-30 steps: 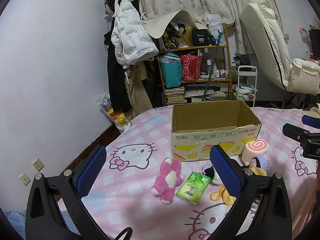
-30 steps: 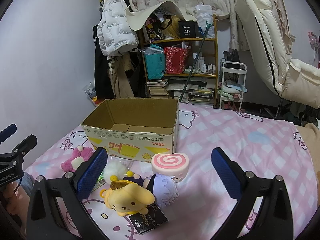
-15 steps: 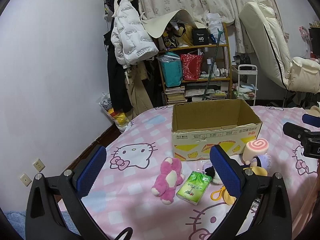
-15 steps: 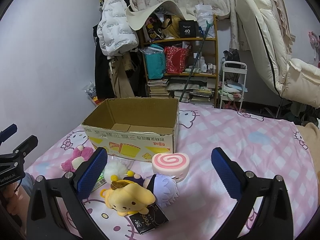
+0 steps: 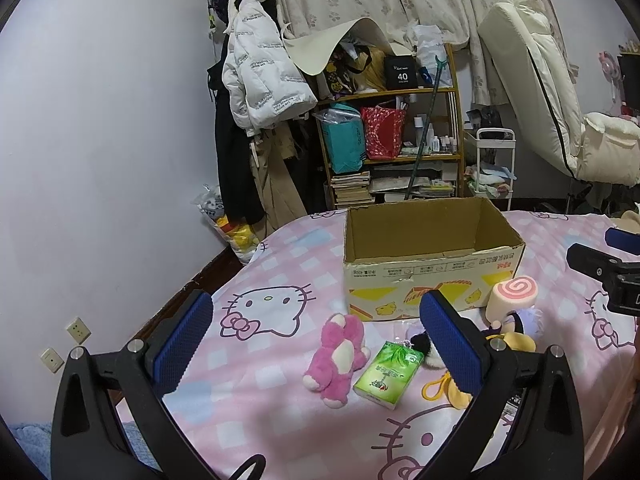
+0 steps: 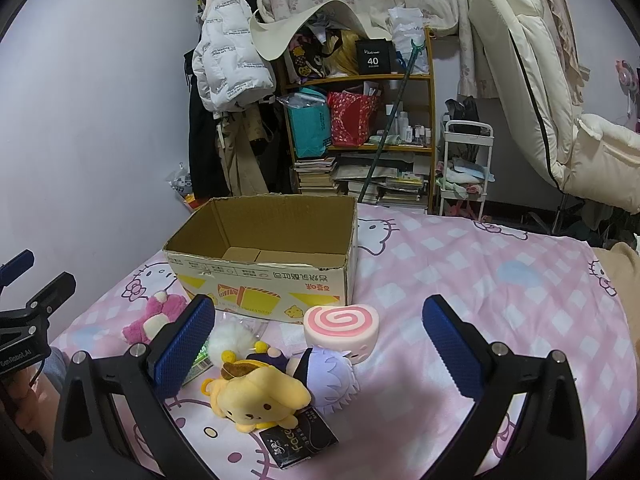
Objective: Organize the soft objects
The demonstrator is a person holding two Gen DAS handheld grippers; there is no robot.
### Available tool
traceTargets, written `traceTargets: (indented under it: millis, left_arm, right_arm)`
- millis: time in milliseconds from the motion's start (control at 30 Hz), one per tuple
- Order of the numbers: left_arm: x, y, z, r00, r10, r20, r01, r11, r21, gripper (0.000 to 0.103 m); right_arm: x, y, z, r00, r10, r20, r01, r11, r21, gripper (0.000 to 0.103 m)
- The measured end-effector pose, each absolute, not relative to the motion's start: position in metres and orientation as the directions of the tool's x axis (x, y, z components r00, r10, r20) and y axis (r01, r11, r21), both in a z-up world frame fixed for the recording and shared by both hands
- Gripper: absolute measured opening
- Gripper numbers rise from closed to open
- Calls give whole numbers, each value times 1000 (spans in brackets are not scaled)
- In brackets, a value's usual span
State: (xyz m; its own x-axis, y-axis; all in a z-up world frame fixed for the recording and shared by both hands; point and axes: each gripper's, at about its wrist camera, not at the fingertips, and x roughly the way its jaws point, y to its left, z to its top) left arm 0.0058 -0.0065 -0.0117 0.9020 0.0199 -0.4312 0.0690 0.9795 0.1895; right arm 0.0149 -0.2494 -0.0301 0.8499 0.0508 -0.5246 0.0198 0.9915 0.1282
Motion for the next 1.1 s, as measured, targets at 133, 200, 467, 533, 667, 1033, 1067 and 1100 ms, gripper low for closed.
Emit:
traceTargets:
  millis: [133,200,467,533,667,1033,1067,1100]
  left_arm:
    - [6,-7,-12,902,20,-431,70,979,191,102]
    - [6,-7,-12,902,20,-431,70,979,192,102]
    - [6,-5,-11,902,23,-432,67,980,190,102]
    - [6,-5,-11,901,22,-433,66,980,187,102]
    - [6,-4,-12,901,21,-433,68,980,189,102]
    - [6,-3,-12,900,22,-436,69,979,191,102]
    - [6,-3,-12,900,24,-436,67,979,193,102]
    - [6,-4,-12,899,27,-437,65,979,195,102]
  right_arm:
    - [15,-250,-30,851,50,-522,20,992,127,103]
    - [14,-249,-30,852,50,-522,20,992,127,103]
    - [14,-249,-30,853,50,-520,19,992,126,103]
    - [14,-250,-30,854,49,-519,19,992,126,103]
    - [14,-250,-30,854,49,-519,21,992,128,103]
    - [14,-250,-30,852,48,-521,23,991,129,103]
    - [14,-250,-30,852,48,-522,23,991,129,103]
    - [14,-250,-31,852,49,-521,22,991,129,103]
